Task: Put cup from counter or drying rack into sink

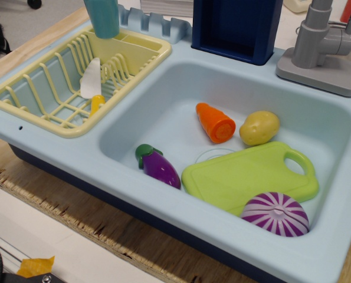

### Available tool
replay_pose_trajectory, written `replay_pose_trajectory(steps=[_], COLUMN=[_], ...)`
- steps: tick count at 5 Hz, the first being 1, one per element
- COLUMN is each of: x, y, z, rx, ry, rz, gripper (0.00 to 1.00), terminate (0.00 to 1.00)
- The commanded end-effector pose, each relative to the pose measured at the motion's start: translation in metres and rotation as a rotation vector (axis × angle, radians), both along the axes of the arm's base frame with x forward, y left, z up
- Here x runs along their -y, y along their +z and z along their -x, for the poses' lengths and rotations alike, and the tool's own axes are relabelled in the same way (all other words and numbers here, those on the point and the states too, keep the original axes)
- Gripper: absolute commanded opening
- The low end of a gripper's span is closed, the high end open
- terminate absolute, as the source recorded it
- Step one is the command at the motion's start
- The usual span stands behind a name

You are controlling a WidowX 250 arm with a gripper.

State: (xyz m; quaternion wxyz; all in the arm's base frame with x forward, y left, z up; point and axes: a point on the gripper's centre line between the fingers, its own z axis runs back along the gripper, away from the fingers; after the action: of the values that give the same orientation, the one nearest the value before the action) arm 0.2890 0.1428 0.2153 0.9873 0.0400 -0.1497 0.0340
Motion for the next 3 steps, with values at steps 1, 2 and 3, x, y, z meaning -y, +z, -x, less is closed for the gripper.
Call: replay_pose_trajectory(steps=[1,2,3], x=[0.000,0.002,0.004], y=[0.000,0.001,-0.004], z=[0.000,-0.013,-0.028], rx=[0.000,0.017,0.001], ry=[0.000,-0.041,-0.071], rz=[0.000,-0.013,-0.008], gripper=[1.00,1.00,1.00], terminate=[0.00,0.00,0.00])
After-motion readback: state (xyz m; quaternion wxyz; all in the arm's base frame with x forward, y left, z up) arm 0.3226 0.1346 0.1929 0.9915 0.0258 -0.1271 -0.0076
